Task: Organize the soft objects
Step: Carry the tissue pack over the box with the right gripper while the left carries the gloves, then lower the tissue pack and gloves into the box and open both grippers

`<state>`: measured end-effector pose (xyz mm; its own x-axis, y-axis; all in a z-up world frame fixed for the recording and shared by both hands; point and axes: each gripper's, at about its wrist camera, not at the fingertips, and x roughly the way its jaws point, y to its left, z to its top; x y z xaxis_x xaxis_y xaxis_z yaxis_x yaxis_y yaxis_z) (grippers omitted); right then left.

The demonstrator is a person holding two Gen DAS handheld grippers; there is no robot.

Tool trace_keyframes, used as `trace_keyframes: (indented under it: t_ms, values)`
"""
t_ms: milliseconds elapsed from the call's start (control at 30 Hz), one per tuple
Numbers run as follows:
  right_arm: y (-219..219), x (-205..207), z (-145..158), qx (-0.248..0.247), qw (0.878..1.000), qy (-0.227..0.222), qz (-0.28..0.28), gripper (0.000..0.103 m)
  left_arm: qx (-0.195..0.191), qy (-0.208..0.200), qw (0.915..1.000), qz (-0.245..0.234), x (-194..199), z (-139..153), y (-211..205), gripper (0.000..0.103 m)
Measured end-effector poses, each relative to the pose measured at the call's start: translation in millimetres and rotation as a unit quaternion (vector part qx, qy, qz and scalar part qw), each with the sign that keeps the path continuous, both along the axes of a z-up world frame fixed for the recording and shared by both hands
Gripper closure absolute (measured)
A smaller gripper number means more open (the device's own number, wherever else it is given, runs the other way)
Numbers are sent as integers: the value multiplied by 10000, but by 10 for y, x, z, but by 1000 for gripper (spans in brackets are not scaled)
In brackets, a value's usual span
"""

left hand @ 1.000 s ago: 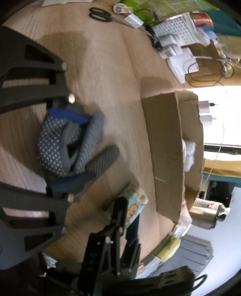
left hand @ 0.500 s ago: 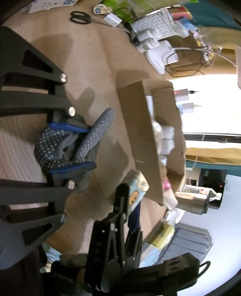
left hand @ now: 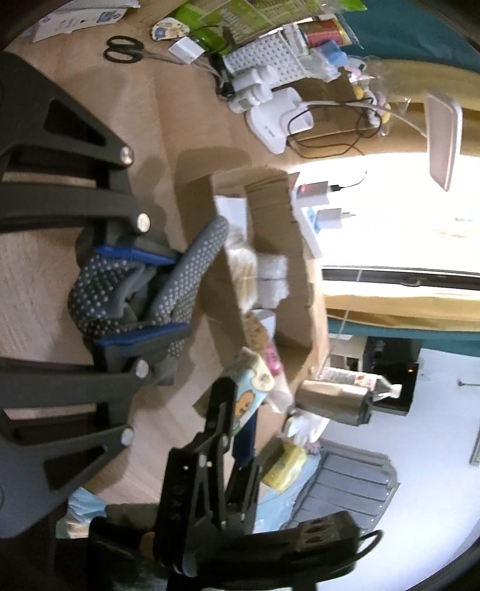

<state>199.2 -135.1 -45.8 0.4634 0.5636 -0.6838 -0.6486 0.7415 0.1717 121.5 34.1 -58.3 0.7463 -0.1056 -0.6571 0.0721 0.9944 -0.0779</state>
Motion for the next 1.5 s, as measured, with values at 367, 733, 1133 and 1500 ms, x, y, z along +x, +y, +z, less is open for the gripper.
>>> trace_keyframes:
  t_ms: [367,733,1133,1500]
  values:
    - [-37,123,122,116,9998,-146,-80,53,-91,-262,9995,181,87,205,149,72]
    - [-71,310,206,163,9994,-251,-194,53,-106,-425,9984,363,243,343,315,71]
    - [-50,578,130,157,9994,-155,-284,53,-130,-360,9976,580,526,302,495,71]
    - [15,834,8,86,9994,-24,-325,53,-189,-270,9977,585,788,207,553,71]
